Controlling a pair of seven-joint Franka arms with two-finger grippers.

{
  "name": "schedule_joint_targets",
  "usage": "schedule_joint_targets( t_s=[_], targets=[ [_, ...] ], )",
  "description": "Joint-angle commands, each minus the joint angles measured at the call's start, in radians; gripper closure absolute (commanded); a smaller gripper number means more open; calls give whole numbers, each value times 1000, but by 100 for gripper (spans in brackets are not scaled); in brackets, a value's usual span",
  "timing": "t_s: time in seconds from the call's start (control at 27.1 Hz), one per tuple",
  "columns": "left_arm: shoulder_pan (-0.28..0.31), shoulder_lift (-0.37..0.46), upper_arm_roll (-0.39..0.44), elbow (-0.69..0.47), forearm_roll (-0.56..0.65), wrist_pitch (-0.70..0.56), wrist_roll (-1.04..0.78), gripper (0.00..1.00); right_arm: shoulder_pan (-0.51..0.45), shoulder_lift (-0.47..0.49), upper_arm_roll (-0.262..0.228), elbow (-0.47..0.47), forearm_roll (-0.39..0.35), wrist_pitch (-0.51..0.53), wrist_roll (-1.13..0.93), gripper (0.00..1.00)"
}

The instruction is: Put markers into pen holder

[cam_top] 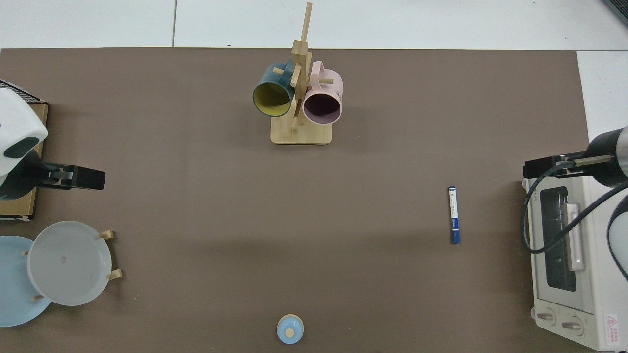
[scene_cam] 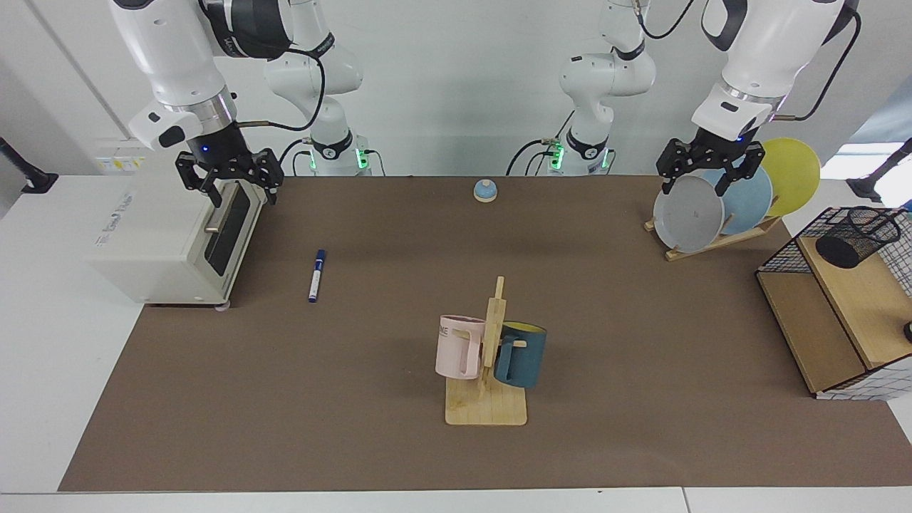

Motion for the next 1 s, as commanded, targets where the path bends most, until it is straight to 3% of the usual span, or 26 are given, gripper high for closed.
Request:
schedule_joint_targets(
  t_s=[0.0, 0.66, 0.85, 0.96],
  targets=[
    [5, -12, -5, -4, -12, -7, -10, 0, -10, -23, 5, -22, -7, -12, -10, 0],
    [5, -12, -28, -4, -4, -2, 4, 0, -38, -34, 9, -36, -11, -40, -15, 0],
    [5, -12, -31, -6, -2, 0, -4, 0, -30, -40, 7, -89, -10, -1, -7, 0],
    [5, -15, -33, -18, -7, 4, 9, 0, -24, -28, 10, -131, -10, 74, -6, 0]
  ],
)
